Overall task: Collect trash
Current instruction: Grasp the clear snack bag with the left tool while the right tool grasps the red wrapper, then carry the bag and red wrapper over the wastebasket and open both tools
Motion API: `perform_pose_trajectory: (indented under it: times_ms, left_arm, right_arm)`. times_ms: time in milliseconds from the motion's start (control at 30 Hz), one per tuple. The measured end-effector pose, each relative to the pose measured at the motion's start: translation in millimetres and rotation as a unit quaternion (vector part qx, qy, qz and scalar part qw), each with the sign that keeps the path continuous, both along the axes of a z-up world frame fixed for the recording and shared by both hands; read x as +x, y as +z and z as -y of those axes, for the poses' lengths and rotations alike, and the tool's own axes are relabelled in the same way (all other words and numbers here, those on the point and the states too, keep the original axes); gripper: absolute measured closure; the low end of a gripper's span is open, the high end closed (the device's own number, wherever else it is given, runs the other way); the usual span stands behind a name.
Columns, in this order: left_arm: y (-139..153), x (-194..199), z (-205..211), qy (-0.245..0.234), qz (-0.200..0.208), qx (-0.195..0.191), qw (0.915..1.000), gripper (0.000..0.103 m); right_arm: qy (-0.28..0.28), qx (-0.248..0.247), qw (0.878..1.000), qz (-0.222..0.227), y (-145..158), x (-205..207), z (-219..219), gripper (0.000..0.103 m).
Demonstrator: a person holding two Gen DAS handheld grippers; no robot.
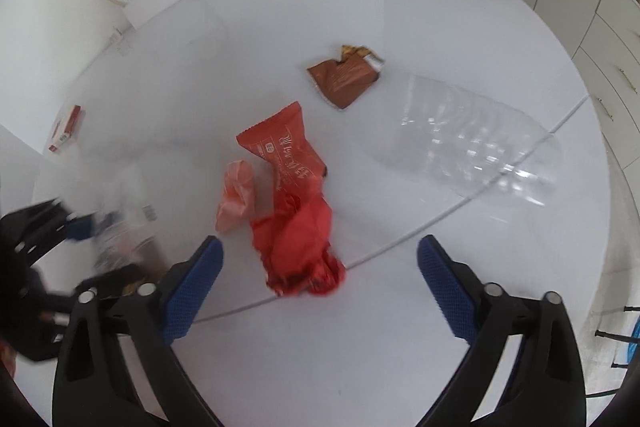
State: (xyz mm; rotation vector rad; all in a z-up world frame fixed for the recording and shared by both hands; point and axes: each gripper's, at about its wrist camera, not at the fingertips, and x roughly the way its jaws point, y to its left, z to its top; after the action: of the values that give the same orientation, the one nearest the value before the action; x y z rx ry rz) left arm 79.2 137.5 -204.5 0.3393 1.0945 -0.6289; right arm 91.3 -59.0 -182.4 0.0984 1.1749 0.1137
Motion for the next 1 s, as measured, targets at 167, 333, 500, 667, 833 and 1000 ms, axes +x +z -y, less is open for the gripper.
perform_pose_trajectory:
  times_ms: [167,333,500,667,833,1000]
  left_arm:
    - [10,-22,-27,0.103,0.011,0.021,0.9944,0.056]
    - [26,-39,-29,0.149,0.005,-0.004,0.9889,0.056]
    - [47,-57,16,0.109,0.031,-0.009,0.9936,0.056]
    - [66,-82,82,0.051,0.026,-0.041,0.9975,0.056]
    - [72,-104,141,0.010,0.013,-0.051,0.9986,0.055]
    - [65,-127,189,-0.040,-0.001,-0.026,0.9988,0.055]
  right_arm:
    - [0.014,-0.004,0.999,-0.040,-28,9,-10,0.071]
    - [0.012,0.025,1.000,-0.013,-11,-11,6,0.075]
    - [0.013,0.047,0.998,0.030,29,-60,47,0.075]
    - [-0.021,0.033,0.998,0.054,61,-125,109,0.074]
    - [-0.111,0.034,0.993,0.035,41,-184,195,0.072]
    - [-0.178,0.048,0.982,-0.038,-40,-212,250,0.072]
